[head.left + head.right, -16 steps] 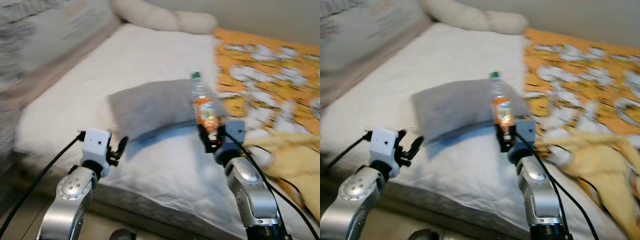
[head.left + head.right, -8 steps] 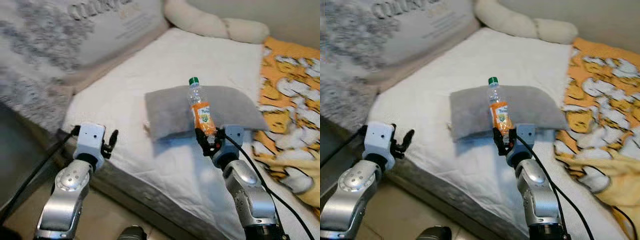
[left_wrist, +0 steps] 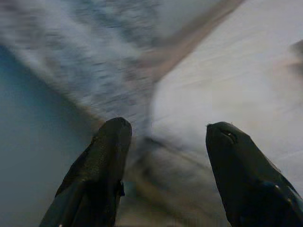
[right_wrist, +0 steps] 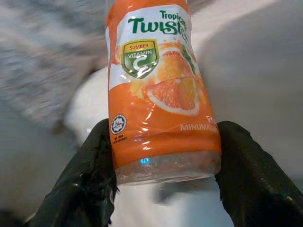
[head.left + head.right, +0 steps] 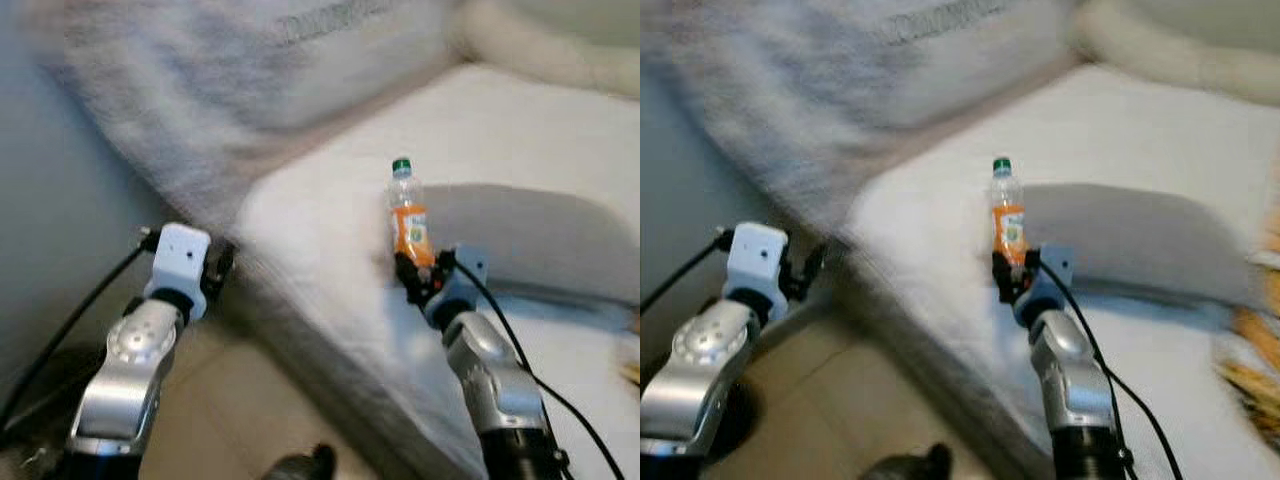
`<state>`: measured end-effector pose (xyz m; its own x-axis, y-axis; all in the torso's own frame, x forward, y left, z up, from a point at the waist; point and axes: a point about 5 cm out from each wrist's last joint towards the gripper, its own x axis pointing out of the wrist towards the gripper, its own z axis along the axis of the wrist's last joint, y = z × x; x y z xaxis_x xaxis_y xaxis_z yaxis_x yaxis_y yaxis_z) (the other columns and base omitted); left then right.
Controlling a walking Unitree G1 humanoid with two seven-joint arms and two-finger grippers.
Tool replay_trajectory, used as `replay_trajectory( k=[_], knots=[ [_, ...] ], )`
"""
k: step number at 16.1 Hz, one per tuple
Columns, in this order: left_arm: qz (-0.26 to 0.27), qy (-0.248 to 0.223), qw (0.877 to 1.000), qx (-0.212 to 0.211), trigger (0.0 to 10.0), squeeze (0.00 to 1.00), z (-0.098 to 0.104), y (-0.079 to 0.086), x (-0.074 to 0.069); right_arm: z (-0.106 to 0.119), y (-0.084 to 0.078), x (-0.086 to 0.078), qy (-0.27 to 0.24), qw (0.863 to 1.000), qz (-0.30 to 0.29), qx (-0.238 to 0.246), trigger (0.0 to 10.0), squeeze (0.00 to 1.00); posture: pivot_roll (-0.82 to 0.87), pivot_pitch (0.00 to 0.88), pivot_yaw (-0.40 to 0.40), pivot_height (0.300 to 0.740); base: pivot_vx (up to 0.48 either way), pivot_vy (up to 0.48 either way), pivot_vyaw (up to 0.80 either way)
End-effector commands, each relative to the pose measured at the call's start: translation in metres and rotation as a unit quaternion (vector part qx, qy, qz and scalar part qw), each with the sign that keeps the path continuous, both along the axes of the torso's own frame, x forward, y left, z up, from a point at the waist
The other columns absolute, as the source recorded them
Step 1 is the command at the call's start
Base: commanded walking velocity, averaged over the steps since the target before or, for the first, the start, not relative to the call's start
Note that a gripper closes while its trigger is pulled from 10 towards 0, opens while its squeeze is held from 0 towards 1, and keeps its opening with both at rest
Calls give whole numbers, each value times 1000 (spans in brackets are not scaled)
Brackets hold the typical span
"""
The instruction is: Clean up the room
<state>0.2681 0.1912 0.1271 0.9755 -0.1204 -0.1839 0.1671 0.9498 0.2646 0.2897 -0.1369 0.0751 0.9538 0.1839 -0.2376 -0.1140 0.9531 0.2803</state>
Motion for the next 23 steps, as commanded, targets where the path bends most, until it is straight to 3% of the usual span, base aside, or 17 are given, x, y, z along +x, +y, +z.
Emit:
replay_trajectory(
  k=[1, 3, 5, 8, 10, 18, 22, 23],
  knots=[
    [-2, 5, 1000, 12, 10000, 0, 1, 2, 1, 8, 11, 4, -20, 1000, 20, 7, 10000, 0, 79, 0, 122, 740, 0, 0, 800],
    [-3, 3, 1000, 14, 10000, 0, 5, 3, 4, 11, 16, 8, -28, 999, 26, 8, 10000, 0, 94, 0, 137, 740, 0, 0, 800],
    [1, 5, 1000, -19, 10000, 0, -4, -3, 4, 7, 12, 9, -14, 999, 9, 30, 10000, 0, 96, 0, 62, 740, 0, 0, 800],
    [26, -10, 998, -56, 10000, 0, -6, 1, 9, 6, 15, 10, -14, 999, 23, 28, 10000, 0, 67, 0, 57, 740, 0, 0, 800],
    [35, -10, 999, -40, 10000, 0, -9, 6, 14, 10, 17, 15, -21, 999, 33, 14, 10000, 0, 55, 0, 59, 740, 0, 0, 800],
    [11, -22, 999, -40, 10000, 0, -7, -2, 23, 8, 25, 22, -8, 998, 44, 36, 10000, 0, 84, 0, 66, 740, 0, 0, 797],
    [3, -25, 999, -46, 10000, 0, -6, -7, 22, 4, 12, 20, 6, 998, 25, 49, 10000, 0, 68, 0, 69, 740, 0, 0, 789],
    [-1, -26, 998, -50, 10000, 0, -6, -9, 19, 4, 10, 19, 0, 999, 33, 22, 10000, 0, 70, 0, 66, 740, 0, 0, 788]
  ],
)
